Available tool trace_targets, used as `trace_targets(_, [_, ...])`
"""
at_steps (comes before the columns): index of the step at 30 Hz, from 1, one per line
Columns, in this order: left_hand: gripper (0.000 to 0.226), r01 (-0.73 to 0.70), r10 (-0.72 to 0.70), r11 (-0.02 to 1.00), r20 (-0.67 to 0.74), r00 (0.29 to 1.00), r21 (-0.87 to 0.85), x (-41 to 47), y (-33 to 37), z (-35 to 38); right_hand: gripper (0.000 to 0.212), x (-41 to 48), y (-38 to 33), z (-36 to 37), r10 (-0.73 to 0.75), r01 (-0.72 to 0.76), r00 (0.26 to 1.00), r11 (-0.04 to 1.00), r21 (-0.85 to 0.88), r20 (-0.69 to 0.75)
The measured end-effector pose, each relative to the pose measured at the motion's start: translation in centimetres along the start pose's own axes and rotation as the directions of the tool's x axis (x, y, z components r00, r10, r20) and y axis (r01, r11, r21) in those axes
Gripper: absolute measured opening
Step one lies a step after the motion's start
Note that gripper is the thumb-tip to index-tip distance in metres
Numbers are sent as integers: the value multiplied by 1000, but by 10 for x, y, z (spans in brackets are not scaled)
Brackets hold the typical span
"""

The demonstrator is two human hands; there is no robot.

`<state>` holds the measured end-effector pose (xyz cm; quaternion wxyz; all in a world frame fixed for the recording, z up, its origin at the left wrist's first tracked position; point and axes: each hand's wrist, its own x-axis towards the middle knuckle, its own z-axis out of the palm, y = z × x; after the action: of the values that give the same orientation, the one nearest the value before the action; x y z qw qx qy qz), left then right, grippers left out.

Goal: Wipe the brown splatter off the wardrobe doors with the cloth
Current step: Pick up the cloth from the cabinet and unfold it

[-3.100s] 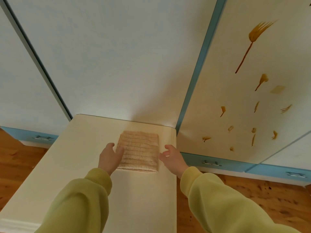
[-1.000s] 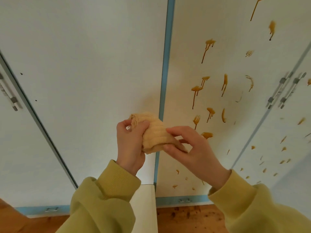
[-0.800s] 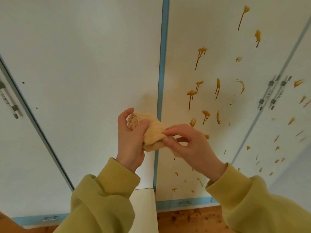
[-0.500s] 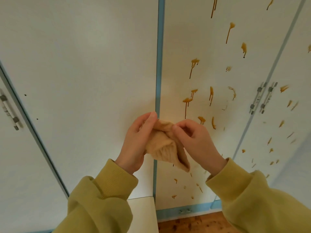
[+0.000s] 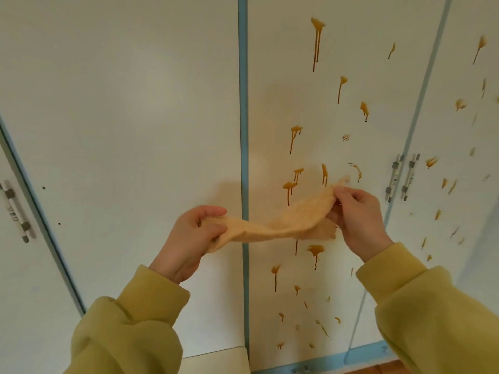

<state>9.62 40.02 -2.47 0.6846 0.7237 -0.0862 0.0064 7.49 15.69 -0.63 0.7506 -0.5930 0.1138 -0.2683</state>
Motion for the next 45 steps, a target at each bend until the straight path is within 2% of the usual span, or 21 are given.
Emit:
trace_targets(3, [23,-6,7,1000,-53,999,11,8,7,2,30,15,-12,-19,1,2,999,997,75,-49])
trace_targets(6, [18,-25,29,997,-51,998,78,14,14,14,39,29,-20,-35,-92,92,996,996,-17,-2])
trace_targets(10, [17,-14,21,994,-64,998,104,26,22,38,25,56,-34,-57,-119,123,991,990,-71,57])
trace_targets(14, [16,-13,21,992,-69,997,124,42,32,70,21,88,-52,-82,-118,127,987,989,-79,106])
trace_targets(16, [13,-19,30,991,-78,996,134,50,36,87,24,101,-58,-93,-168,183,977,977,-106,134])
trace_targets(18, [8,4,3,995,-77,997,96,58,38,105,29,111,-64,-105,-270,306,943,932,-195,192])
trace_targets(20, [21,58,-54,993,-46,997,99,62,37,121,30,118,-71,-113,-372,437,895,842,-315,248])
trace_targets(25, [58,183,-213,952,99,972,244,67,27,163,11,137,-88,-119,-564,654,752,572,-495,342])
trace_targets(28, [80,147,-236,930,239,942,337,67,24,190,8,150,-92,-119,-600,704,702,502,-503,384])
trace_targets(31, [91,2,-215,829,315,924,560,69,24,207,7,165,-96,-121,-599,700,703,486,-523,383])
trace_targets(33, [73,-116,-166,773,375,912,624,74,23,213,6,175,-97,-124,-600,698,703,476,-536,382])
trace_targets(35, [34,-184,-71,799,393,917,573,79,23,215,6,183,-98,-128,-608,700,698,469,-539,378])
trace_targets(36, [24,-206,-20,823,391,920,529,82,22,214,6,187,-99,-131,-612,701,696,468,-538,375])
trace_targets(38, [31,-227,37,867,398,917,443,89,25,207,6,196,-99,-135,-611,701,696,466,-540,377])
trace_targets(41, [60,-198,23,906,423,906,374,97,41,190,8,208,-98,-139,-587,713,687,429,-555,428])
trace_targets(43, [57,-175,-27,865,391,920,471,106,53,178,12,216,-97,-140,-550,729,672,374,-574,496])
trace_targets(45, [50,-156,-79,744,318,945,649,120,61,171,14,222,-97,-139,-485,736,667,311,-601,565])
